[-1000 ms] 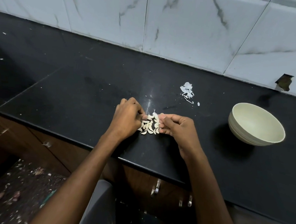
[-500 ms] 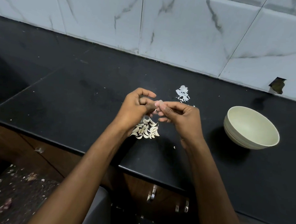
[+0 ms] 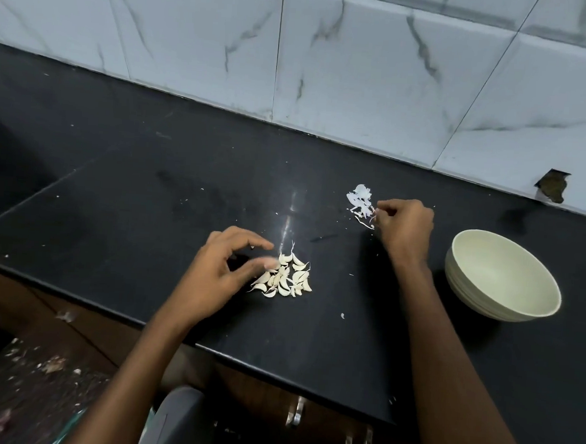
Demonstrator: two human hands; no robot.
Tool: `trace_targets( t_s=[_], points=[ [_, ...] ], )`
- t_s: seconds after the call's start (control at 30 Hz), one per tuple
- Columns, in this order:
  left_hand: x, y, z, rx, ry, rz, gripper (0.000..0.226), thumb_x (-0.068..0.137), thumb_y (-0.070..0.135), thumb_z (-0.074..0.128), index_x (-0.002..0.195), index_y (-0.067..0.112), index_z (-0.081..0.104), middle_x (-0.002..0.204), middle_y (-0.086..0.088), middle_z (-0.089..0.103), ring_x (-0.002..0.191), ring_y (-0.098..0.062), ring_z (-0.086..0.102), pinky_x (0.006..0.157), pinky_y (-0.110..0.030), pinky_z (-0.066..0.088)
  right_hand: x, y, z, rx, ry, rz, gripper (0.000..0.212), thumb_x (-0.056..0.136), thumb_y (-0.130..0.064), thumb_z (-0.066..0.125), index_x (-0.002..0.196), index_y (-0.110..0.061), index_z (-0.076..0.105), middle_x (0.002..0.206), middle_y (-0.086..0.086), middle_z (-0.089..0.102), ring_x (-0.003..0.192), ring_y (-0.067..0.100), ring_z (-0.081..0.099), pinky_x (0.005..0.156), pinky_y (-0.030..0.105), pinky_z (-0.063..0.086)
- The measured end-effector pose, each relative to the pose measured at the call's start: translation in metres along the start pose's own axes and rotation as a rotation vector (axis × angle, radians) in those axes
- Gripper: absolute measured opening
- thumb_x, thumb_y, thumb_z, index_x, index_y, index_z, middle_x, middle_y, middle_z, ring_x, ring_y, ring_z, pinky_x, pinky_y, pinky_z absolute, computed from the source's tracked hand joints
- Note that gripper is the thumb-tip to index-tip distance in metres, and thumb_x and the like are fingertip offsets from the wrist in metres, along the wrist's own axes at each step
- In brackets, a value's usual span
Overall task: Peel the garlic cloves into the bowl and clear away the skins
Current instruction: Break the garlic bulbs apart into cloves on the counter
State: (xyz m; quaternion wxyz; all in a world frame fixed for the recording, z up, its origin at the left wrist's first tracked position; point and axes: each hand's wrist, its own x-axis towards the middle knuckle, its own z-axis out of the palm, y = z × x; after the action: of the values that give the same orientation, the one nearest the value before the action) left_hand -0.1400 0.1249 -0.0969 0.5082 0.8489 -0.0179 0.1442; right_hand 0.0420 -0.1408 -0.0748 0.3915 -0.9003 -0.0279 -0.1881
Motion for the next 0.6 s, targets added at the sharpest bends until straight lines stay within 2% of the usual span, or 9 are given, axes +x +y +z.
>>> trace_targets(
  t_s=[0.1, 0.2, 0.3, 0.37, 0.43, 0.5, 0.6],
  points=[
    [-0.008, -0.004, -0.001, 0.098, -0.085, 0.01, 0.07, 0.059, 0.073, 0.084, 0.122, 0.044, 0.069, 0.125, 0.024, 0.059, 0.127, -0.005, 0.043, 0.108, -0.028, 0.035, 0.005, 0.0, -0.001, -0.038, 0.069, 0.002, 0.011, 0.082, -0.019, 0.08, 0.093, -0.019, 0.08, 0.084, 0.0, 0.078, 0.086, 0.022, 0.075, 0.087, 0.031, 0.056],
    [-0.009, -0.004, 0.002, 0.174, -0.093, 0.034, 0.081, 0.053, 0.074, 0.087, 0.126, 0.046, 0.066, 0.128, 0.027, 0.054, 0.13, -0.002, 0.036, 0.112, -0.025, 0.027, 0.008, 0.002, 0.001, 0.065, 0.024, -0.017, 0.024, 0.077, -0.025, 0.091, 0.097, -0.017, 0.079, 0.09, -0.001, 0.078, 0.086, 0.012, 0.072, 0.084, 0.02, 0.049],
    [-0.009, -0.003, 0.003, 0.198, -0.059, 0.039, 0.08, 0.053, 0.07, 0.086, 0.127, 0.047, 0.065, 0.127, 0.027, 0.052, 0.13, 0.0, 0.034, 0.11, -0.022, 0.024, 0.008, 0.007, -0.002, 0.124, 0.046, -0.038, 0.022, 0.079, -0.031, 0.089, 0.096, -0.021, 0.08, 0.092, -0.002, 0.078, 0.087, 0.01, 0.073, 0.088, 0.029, 0.057],
    [-0.009, -0.005, 0.003, 0.234, -0.03, 0.028, 0.081, 0.056, 0.071, 0.084, 0.129, 0.046, 0.063, 0.127, 0.027, 0.052, 0.129, -0.001, 0.034, 0.108, -0.024, 0.024, 0.005, 0.006, -0.007, 0.136, 0.041, -0.038, 0.015, 0.083, -0.026, 0.086, 0.096, -0.021, 0.081, 0.091, 0.001, 0.077, 0.083, 0.013, 0.073, 0.089, 0.035, 0.058],
    [-0.008, -0.005, 0.004, 0.26, -0.018, 0.016, 0.081, 0.057, 0.07, 0.084, 0.131, 0.043, 0.063, 0.127, 0.025, 0.052, 0.127, -0.003, 0.035, 0.108, -0.028, 0.027, -0.005, -0.002, -0.014, 0.242, -0.062, -0.017, 0.014, 0.084, -0.017, 0.085, 0.098, -0.02, 0.082, 0.088, 0.001, 0.078, 0.079, 0.012, 0.073, 0.085, 0.037, 0.061],
    [-0.008, -0.004, 0.005, 0.27, -0.009, 0.01, 0.079, 0.058, 0.069, 0.085, 0.129, 0.041, 0.065, 0.125, 0.024, 0.054, 0.124, -0.003, 0.037, 0.107, -0.029, 0.028, -0.029, -0.017, -0.019, 0.366, -0.241, -0.02, 0.014, 0.084, -0.014, 0.086, 0.097, -0.018, 0.082, 0.085, 0.003, 0.078, 0.073, 0.01, 0.069, 0.071, 0.033, 0.06],
    [-0.009, -0.005, 0.006, 0.265, -0.002, 0.021, 0.076, 0.058, 0.07, 0.082, 0.126, 0.04, 0.068, 0.121, 0.023, 0.056, 0.121, -0.005, 0.039, 0.105, -0.022, 0.025, -0.072, -0.038, -0.021, 0.401, -0.502, -0.075, 0.011, 0.084, -0.016, 0.087, 0.094, -0.017, 0.083, 0.081, 0.003, 0.078, 0.067, 0.011, 0.063, 0.064, 0.03, 0.057]
  ],
)
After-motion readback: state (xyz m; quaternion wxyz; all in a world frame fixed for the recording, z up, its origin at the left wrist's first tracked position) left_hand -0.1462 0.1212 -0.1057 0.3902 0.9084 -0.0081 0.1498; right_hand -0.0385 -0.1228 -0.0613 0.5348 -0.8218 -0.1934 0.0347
